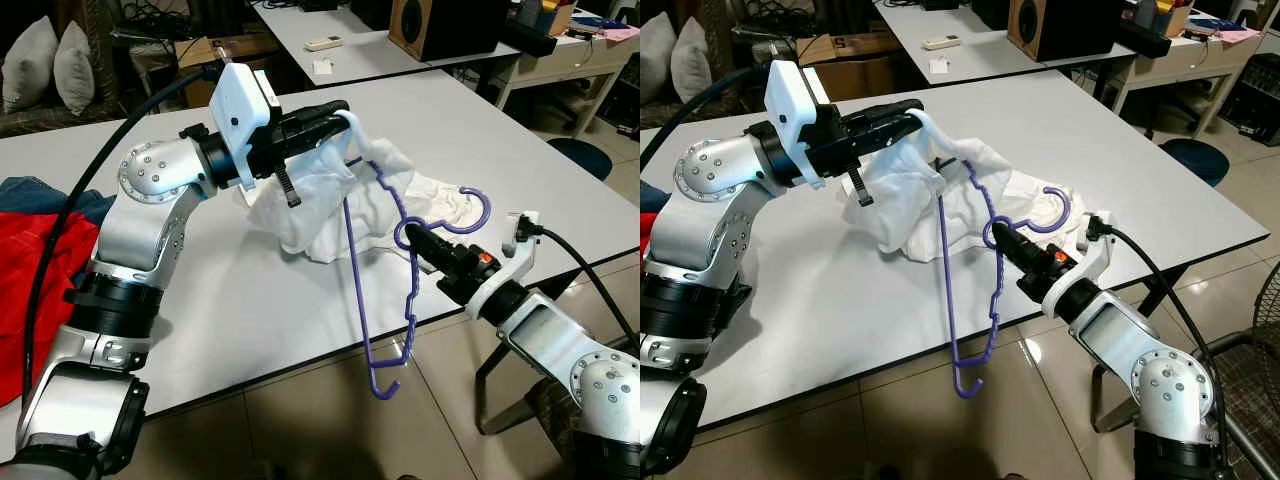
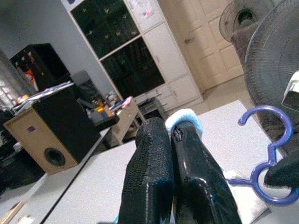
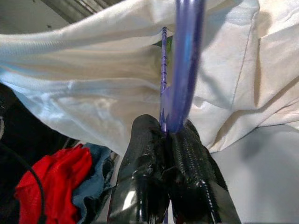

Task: Hang hanger

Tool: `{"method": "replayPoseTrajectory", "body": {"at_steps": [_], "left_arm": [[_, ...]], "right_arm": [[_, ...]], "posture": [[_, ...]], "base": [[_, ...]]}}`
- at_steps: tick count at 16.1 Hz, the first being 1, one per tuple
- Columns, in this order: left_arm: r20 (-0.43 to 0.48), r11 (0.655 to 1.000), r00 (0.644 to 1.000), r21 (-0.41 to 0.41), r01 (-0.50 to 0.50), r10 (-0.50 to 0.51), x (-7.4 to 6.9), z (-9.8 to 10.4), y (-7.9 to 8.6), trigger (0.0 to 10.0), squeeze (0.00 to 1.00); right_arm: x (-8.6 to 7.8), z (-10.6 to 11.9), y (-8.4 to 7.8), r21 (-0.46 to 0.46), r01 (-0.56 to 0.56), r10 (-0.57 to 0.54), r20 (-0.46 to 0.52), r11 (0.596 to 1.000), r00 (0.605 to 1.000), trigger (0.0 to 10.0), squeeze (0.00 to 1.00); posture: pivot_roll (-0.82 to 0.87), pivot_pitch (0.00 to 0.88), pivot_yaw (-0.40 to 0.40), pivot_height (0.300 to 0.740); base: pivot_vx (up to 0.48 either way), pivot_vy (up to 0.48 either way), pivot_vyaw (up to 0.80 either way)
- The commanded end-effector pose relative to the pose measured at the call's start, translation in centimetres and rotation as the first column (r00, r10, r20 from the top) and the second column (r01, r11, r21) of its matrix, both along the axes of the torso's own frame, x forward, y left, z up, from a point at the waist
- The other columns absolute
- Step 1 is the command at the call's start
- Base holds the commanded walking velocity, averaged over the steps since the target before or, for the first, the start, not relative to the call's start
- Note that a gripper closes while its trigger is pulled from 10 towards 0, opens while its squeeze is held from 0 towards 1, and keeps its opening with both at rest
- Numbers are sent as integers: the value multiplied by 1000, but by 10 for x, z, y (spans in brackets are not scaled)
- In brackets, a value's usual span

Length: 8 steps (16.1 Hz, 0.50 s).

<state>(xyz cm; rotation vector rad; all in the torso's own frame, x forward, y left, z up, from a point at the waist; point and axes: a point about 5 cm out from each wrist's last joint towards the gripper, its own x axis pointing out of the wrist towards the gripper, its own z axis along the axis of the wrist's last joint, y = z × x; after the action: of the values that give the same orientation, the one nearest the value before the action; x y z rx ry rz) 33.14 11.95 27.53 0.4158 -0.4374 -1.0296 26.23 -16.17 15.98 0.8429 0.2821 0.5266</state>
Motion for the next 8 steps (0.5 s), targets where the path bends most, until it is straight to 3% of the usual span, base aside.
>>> {"method": "replayPoseTrajectory", "body": {"at_steps": [1,2,3,4,7,8], "left_arm": [[13,998,998,23,-64,64,4,1,8,0,0],[13,998,998,23,-64,64,4,1,8,0,0],[3,994,994,30,-105,105,7,0,14,0,0],[-8,986,987,50,-162,163,12,-4,20,0,0],[-22,958,960,64,-278,280,23,-11,30,0,0],[-38,959,960,79,-273,276,23,-15,29,0,0]], "right_arm": [[0,5,-11,38,98,-98,18,994,995,10000,0],[0,5,-11,38,98,-98,18,994,995,10000,0],[0,4,-31,117,268,-269,-6,956,963,10000,0],[-2,4,-43,199,362,-362,-37,911,931,10000,0],[-10,5,-49,249,428,-426,-64,869,903,10000,0],[-9,6,-50,253,444,-443,-63,860,894,10000,0]], "posture": [[-40,0,9,740],[-40,0,9,740],[-46,0,17,740],[-47,0,17,740],[-57,0,24,740],[-57,0,24,740]], "base": [[0,0,0],[0,0,0],[0,0,0],[0,0,0],[0,0,0],[0,0,0]]}}
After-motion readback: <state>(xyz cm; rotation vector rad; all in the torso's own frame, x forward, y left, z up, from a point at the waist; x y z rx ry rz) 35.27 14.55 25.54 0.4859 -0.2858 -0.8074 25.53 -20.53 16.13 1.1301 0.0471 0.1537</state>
